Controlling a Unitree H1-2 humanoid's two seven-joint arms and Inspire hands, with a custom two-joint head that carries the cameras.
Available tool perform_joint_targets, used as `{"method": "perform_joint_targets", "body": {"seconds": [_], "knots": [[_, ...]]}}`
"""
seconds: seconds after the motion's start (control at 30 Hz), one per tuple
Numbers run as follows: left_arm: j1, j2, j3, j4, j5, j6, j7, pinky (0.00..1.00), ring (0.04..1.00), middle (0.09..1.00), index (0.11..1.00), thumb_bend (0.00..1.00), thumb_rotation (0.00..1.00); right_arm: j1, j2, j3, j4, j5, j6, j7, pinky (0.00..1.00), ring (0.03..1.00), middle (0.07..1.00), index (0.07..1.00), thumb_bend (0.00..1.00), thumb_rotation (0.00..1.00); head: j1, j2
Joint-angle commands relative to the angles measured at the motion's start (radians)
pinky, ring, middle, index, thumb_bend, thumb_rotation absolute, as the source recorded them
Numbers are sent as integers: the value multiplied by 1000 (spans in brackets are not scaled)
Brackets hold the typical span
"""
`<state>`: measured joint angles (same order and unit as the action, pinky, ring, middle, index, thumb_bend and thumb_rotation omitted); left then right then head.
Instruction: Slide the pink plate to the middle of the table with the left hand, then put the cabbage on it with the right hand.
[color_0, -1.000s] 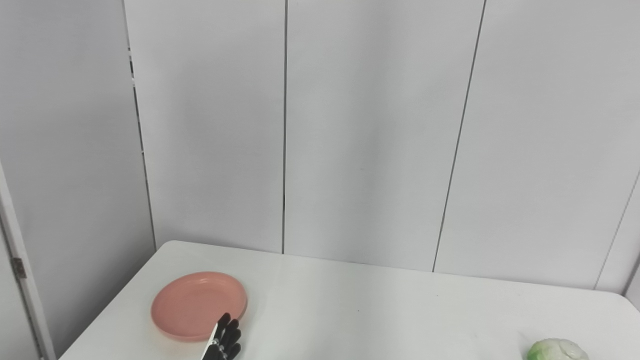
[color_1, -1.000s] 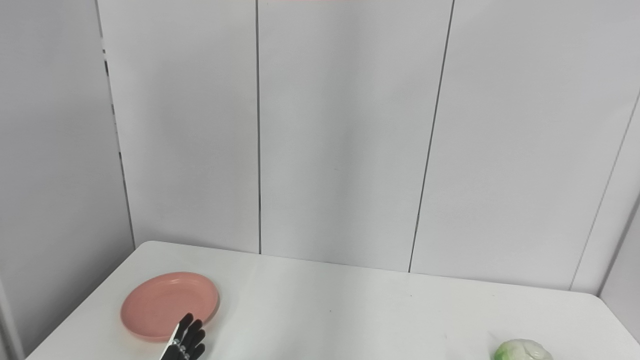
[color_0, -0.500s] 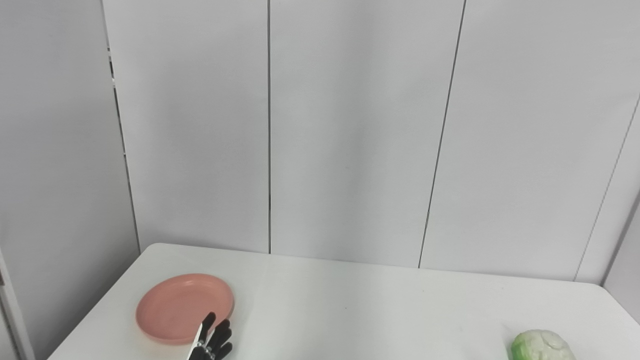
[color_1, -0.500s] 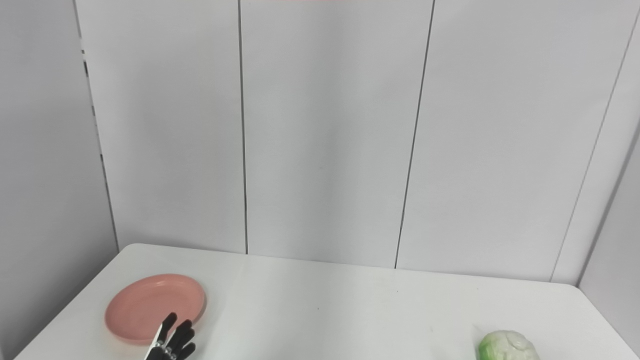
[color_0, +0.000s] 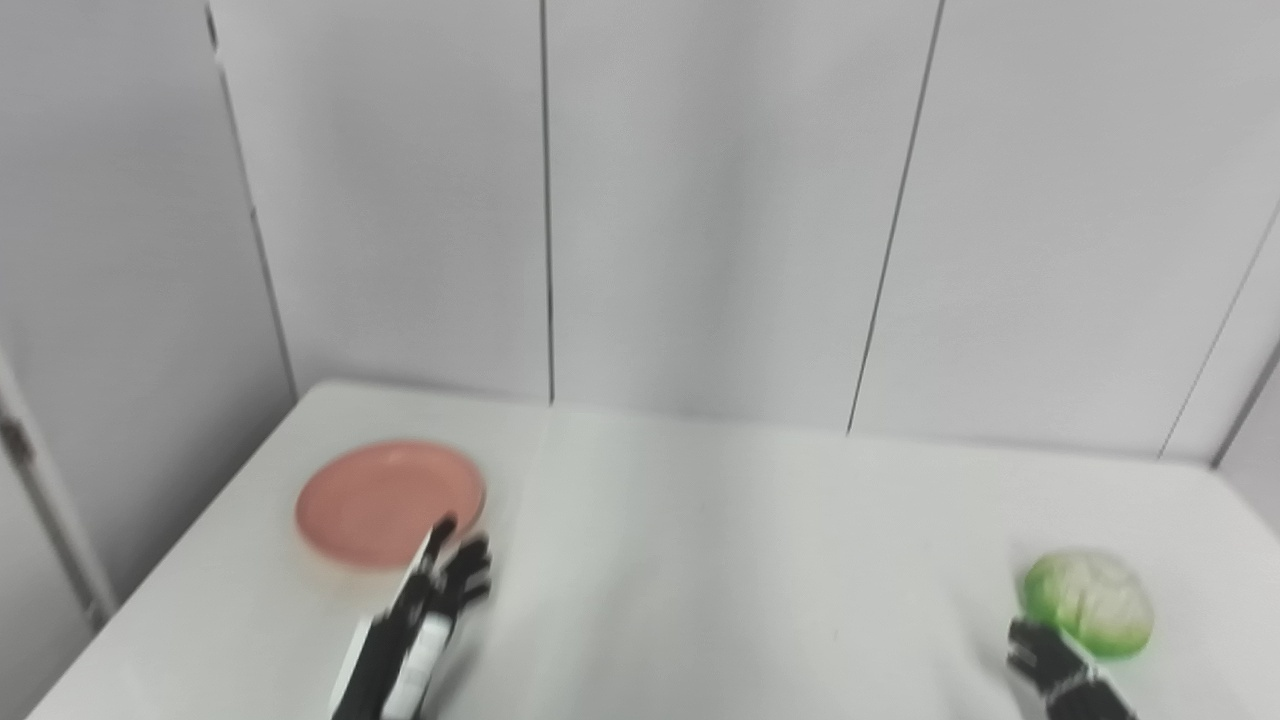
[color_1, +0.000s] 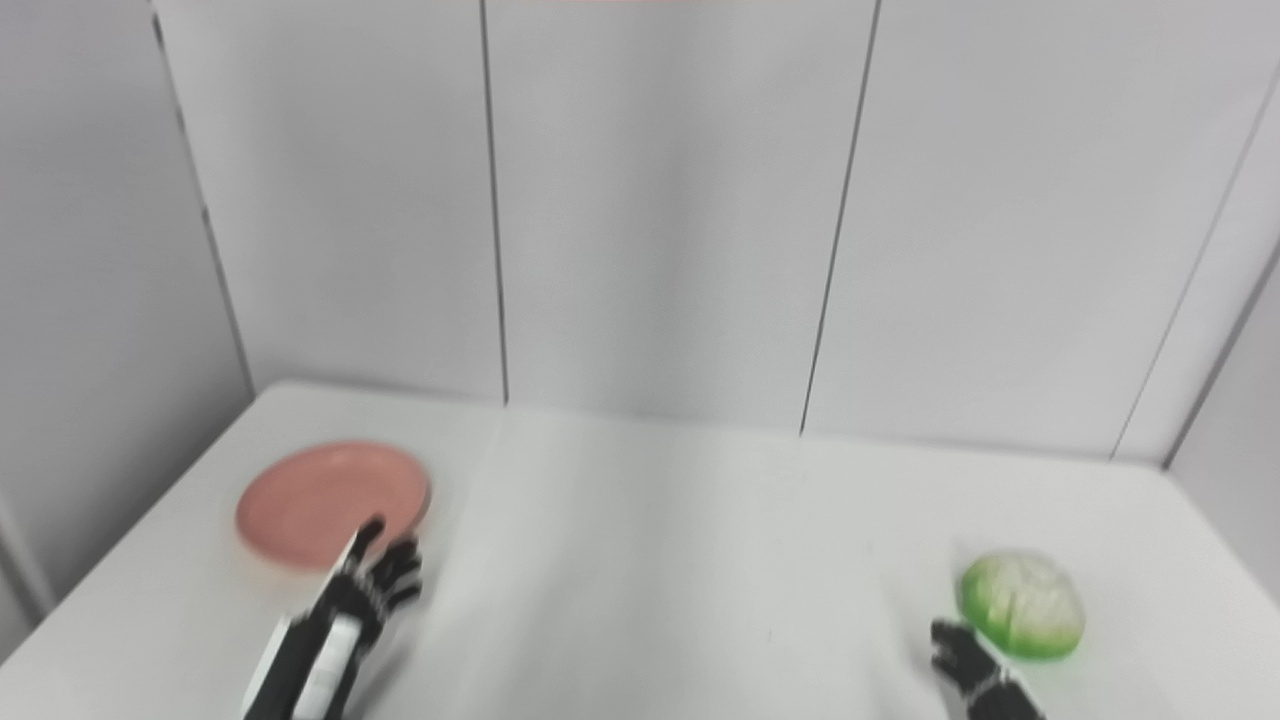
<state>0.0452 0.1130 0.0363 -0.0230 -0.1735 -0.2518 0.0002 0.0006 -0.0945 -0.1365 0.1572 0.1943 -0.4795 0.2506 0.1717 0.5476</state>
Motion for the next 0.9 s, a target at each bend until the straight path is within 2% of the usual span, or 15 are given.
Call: {"method": "perform_joint_targets", "body": {"seconds": [0.0, 0.1, 0.23, 0.37, 0.5, 0.77, 0.87], "knots": [[-253, -12, 32, -35, 25, 21, 41, 859, 871, 871, 936, 887, 804, -120, 2, 29, 107, -13, 147, -32, 860, 858, 825, 765, 635, 636, 3, 0], [-282, -10, 56, -32, 11, 38, 45, 865, 879, 866, 926, 900, 775, -124, -4, 26, 119, -8, 140, -33, 849, 856, 826, 765, 618, 617, 14, -18], [-315, 4, 93, -32, 15, 53, 50, 873, 888, 873, 926, 920, 767, -128, -18, 30, 140, 9, 134, -26, 861, 859, 828, 759, 626, 614, 25, -17], [-349, 39, 126, -23, 39, 57, 51, 853, 880, 874, 930, 907, 787, -125, -29, 37, 141, 24, 129, -21, 870, 862, 828, 762, 609, 623, 29, -22], [-387, 71, 165, -4, 16, 65, 44, 848, 887, 879, 915, 913, 776, -124, -36, 40, 156, 35, 118, -17, 874, 865, 829, 759, 607, 615, 29, -29], [-487, 175, 240, 102, -35, 45, 20, 907, 910, 896, 877, 893, 779, -127, -31, 46, 178, 30, 97, -20, 867, 866, 830, 756, 633, 619, 18, -54], [-511, 215, 260, 138, -21, 37, 27, 873, 897, 892, 869, 900, 779, -128, -28, 46, 186, 25, 86, -24, 863, 862, 826, 748, 624, 614, 17, -58]]}}
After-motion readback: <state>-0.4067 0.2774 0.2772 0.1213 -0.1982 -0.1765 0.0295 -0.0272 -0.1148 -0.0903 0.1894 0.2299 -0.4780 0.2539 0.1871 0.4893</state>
